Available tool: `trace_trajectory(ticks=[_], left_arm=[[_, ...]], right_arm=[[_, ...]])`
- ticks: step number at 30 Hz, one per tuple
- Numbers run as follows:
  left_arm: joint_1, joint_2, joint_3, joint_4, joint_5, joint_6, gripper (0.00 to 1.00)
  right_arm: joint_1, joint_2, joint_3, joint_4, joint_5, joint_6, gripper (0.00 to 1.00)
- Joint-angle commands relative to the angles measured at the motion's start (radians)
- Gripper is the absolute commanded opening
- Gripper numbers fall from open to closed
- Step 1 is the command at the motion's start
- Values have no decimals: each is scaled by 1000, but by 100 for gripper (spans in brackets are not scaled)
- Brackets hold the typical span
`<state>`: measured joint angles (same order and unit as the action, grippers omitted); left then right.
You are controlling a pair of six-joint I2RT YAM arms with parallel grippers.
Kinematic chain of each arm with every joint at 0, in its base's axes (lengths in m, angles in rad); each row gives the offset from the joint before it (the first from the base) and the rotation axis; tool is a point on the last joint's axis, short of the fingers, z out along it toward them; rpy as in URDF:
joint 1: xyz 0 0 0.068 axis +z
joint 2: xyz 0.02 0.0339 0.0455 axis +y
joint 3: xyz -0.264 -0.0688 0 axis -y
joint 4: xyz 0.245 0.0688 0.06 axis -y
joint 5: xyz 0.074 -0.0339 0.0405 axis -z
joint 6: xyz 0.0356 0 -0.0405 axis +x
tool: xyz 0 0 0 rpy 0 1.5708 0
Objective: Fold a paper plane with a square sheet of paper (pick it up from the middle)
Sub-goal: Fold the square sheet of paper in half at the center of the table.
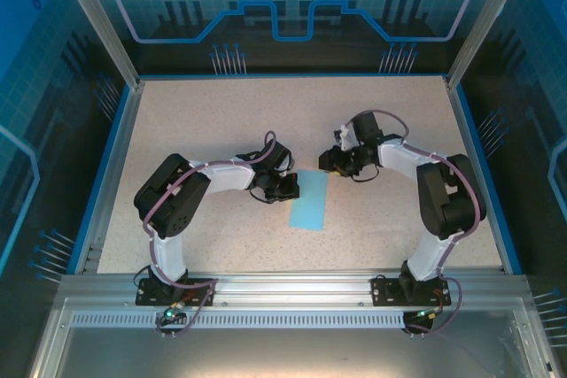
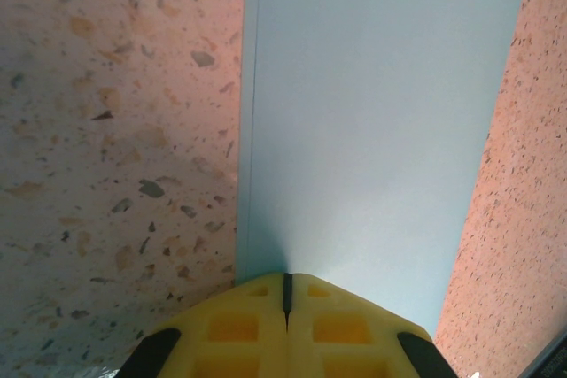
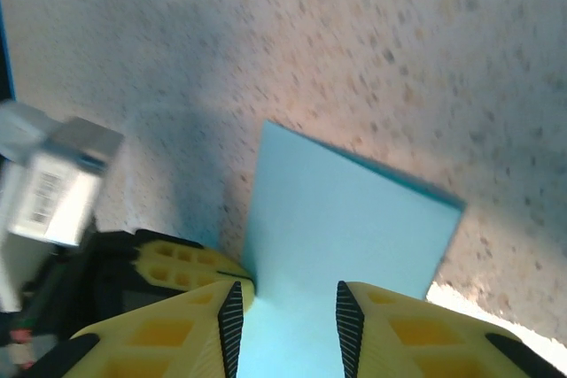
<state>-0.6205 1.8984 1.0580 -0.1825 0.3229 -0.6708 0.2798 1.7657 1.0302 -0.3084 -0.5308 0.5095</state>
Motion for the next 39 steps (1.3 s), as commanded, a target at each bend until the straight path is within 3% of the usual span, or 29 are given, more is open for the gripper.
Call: trace_trajectory(ticks=[1,8,18,28,39], left_arm=[[-17,28,-8,-114,-22,25,0],[-19,25,-18,-108,-23,22,0],[-19,22,-16,-104,-20,17,0],[-18,22,-12,-109,-21,20,0],[-21,23,-9,-107,-19,16,0]], right_arm=[[26,17,-55,29,-20,25,37],[47,63,-110,46,1,10,37],[72,-68,-145,-3,-43,-31,39],[104,-43,-304,103,-60,7,40],[151,-221,-335,54,-52,35,40]])
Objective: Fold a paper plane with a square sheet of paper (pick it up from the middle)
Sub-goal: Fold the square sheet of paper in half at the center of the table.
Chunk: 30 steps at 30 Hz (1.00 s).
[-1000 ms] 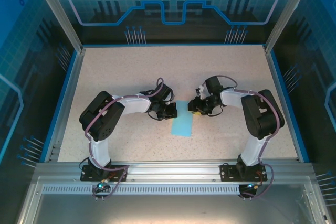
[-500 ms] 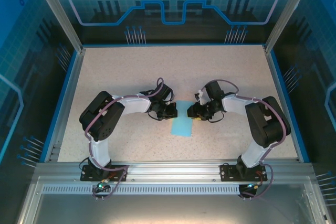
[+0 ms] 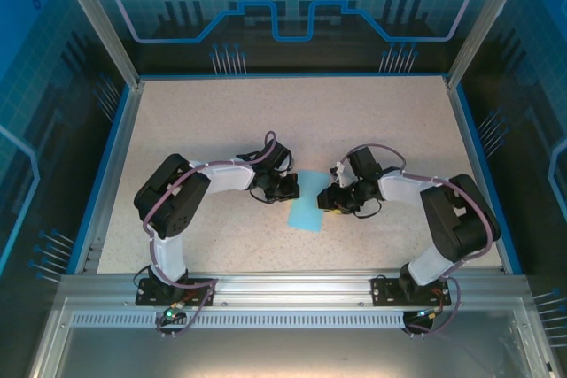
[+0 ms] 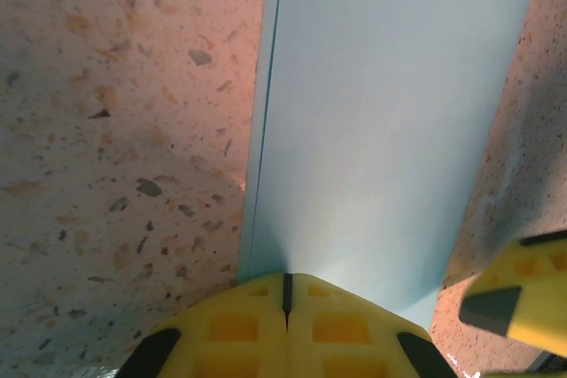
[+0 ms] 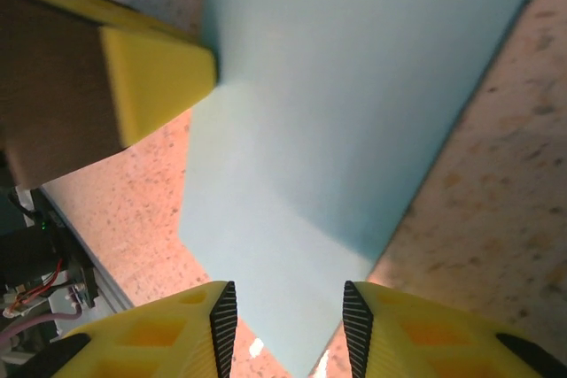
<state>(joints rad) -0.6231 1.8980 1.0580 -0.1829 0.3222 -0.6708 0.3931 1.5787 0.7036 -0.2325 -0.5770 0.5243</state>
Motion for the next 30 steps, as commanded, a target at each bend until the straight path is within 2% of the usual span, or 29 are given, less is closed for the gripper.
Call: trace_trajectory(ticks=[1,6,12,21,30], left_arm=[[-18,24,-6,-109,-18,15,0],[-17,20,-4,-110,-20,16,0],[-20,15,-10,-113,-18,17,0],[-19,3,-11,-116,-18,17,0],[-25,-4,-3,-118,-17,14,0]], right_arm=[[49,-37,-9,-20,-6,24,40],[103,0,-10,-3,37,51,40],[112,46,-45,32,70,60,40],[121,-79,-72,19,37,67,40],[174,-69,-119,51,6,79,40]])
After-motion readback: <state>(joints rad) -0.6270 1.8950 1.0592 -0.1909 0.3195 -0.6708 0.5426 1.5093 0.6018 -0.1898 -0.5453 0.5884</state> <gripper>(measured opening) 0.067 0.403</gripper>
